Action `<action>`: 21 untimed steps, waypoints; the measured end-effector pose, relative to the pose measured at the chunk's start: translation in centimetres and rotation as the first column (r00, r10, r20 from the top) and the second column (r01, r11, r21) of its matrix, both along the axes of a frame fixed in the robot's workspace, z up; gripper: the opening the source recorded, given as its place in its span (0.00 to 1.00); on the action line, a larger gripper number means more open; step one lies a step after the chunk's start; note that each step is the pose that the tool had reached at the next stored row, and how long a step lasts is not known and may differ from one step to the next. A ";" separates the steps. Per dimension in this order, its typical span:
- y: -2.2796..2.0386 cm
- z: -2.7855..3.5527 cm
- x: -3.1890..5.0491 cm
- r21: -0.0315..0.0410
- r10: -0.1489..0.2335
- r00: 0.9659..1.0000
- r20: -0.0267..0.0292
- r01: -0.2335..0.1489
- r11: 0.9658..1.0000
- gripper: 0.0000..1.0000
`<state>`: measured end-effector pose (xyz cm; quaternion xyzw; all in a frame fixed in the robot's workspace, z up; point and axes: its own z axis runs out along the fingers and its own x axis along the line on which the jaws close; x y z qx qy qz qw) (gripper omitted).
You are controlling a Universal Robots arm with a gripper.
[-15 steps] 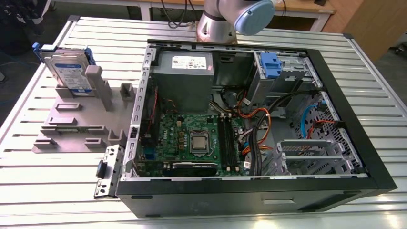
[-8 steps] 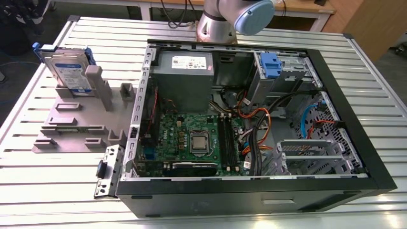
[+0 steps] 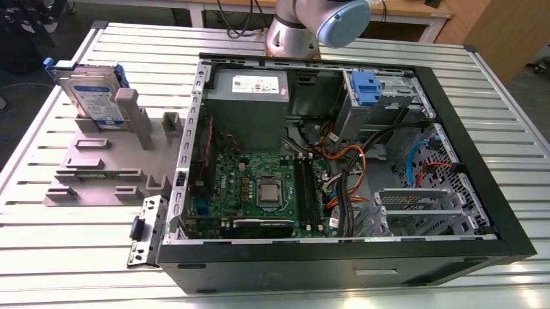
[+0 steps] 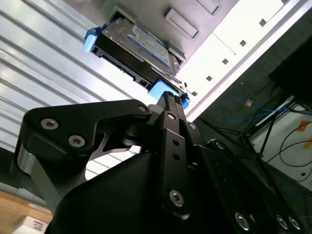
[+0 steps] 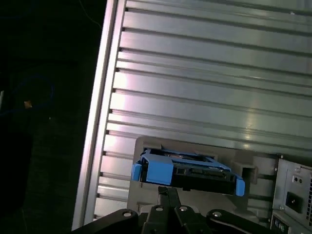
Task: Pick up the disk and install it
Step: 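Pick up the disk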
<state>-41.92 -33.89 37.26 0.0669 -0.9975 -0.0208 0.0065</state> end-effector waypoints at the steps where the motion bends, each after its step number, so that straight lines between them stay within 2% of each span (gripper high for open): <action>1: 0.00 0.00 0.00 0.000 0.018 1.000 0.000 -0.018 1.000 0.11; 5: 0.00 -0.02 0.00 0.000 0.091 0.996 0.000 -0.091 0.996 0.11; 10: 0.00 -0.02 0.00 0.000 0.168 0.986 0.000 -0.168 0.986 0.11; 15: 0.00 -0.04 0.00 0.000 0.241 0.971 0.000 -0.241 0.971 0.11; 21: 0.00 -0.04 0.00 0.000 0.315 0.949 0.000 -0.315 0.949 0.11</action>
